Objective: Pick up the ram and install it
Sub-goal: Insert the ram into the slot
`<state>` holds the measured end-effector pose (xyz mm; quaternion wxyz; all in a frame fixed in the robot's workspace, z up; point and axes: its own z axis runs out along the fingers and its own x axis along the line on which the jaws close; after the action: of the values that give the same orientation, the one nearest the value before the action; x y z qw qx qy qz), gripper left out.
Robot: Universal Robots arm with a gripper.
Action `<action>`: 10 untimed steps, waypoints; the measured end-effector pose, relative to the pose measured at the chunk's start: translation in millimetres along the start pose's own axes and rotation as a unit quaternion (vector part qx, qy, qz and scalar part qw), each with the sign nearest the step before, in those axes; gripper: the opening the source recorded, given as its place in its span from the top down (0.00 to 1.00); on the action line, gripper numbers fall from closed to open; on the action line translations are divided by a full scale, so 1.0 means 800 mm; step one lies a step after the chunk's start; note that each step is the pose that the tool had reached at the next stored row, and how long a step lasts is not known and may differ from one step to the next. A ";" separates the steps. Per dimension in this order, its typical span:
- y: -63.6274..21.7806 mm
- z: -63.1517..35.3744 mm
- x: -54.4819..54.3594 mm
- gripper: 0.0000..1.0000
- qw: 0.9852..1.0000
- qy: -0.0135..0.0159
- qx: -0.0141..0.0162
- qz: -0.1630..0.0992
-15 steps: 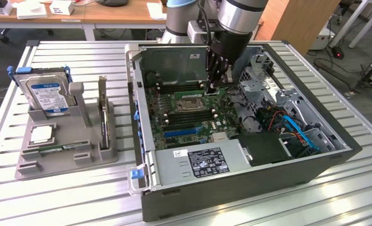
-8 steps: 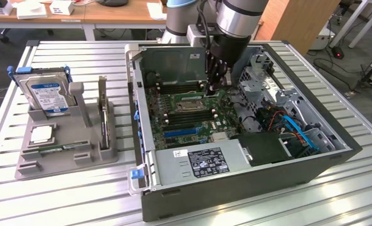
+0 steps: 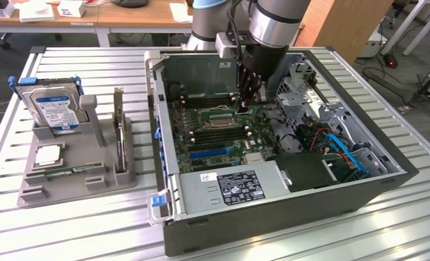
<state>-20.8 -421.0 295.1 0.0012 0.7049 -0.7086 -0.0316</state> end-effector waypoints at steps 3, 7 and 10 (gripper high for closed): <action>0.000 0.003 0.000 0.89 1.000 0.000 0.000 0.000; 0.000 0.008 0.000 0.89 1.000 0.000 0.000 0.000; -0.001 0.011 0.000 0.89 1.000 0.000 0.000 0.000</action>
<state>-20.8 -421.0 286.1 0.0012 0.7049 -0.7086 -0.0316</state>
